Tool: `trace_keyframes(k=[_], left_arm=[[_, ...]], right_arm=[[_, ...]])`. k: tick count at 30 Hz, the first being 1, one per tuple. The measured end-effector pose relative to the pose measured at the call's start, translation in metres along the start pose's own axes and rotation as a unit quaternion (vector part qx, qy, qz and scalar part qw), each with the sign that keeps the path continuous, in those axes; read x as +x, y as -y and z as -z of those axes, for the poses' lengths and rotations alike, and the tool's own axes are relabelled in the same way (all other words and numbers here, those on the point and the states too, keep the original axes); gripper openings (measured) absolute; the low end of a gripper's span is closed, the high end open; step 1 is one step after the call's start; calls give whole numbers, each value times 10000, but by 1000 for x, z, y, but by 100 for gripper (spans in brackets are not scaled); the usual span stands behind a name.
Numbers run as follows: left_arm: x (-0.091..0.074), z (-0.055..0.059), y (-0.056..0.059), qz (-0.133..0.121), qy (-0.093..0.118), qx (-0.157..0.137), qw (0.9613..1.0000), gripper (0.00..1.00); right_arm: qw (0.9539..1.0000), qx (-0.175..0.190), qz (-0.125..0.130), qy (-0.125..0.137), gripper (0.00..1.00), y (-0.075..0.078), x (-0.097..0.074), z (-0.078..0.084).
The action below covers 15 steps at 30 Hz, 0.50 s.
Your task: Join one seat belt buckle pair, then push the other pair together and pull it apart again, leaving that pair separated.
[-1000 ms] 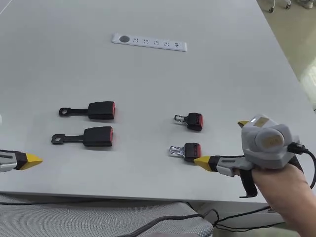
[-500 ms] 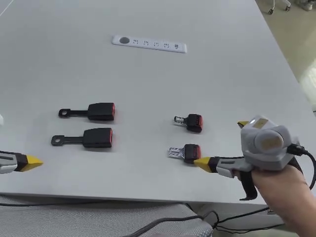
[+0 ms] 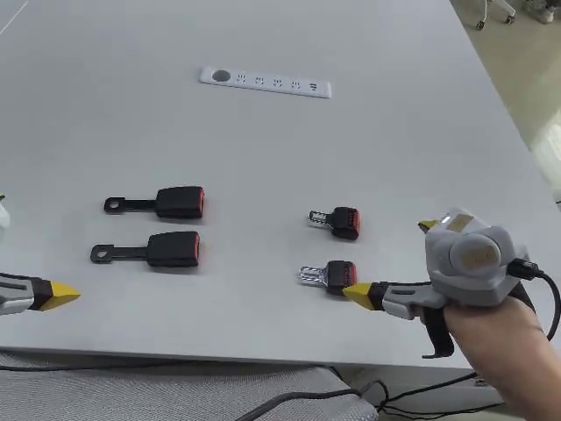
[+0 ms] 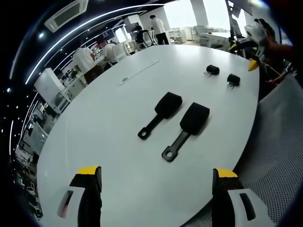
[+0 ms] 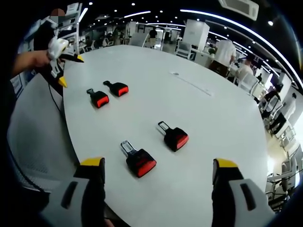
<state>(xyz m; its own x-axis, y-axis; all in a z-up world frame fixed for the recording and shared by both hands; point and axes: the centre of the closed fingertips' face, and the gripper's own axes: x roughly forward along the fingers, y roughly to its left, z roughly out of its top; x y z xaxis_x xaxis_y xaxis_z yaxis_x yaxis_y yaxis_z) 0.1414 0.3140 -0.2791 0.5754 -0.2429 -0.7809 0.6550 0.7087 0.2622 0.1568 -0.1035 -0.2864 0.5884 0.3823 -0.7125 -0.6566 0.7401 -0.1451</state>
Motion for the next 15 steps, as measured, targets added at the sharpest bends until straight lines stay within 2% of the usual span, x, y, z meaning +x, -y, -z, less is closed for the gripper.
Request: trace_keyframes(k=[7,15], left_arm=[[2,0,2,28,-35,59,10000,99],[1,-4,2,105,66,-104,9999,95]], right_arm=[[10000,-55,9,33,95,1,1,-3],[10000,-25,35,19,89,5,0,-1]])
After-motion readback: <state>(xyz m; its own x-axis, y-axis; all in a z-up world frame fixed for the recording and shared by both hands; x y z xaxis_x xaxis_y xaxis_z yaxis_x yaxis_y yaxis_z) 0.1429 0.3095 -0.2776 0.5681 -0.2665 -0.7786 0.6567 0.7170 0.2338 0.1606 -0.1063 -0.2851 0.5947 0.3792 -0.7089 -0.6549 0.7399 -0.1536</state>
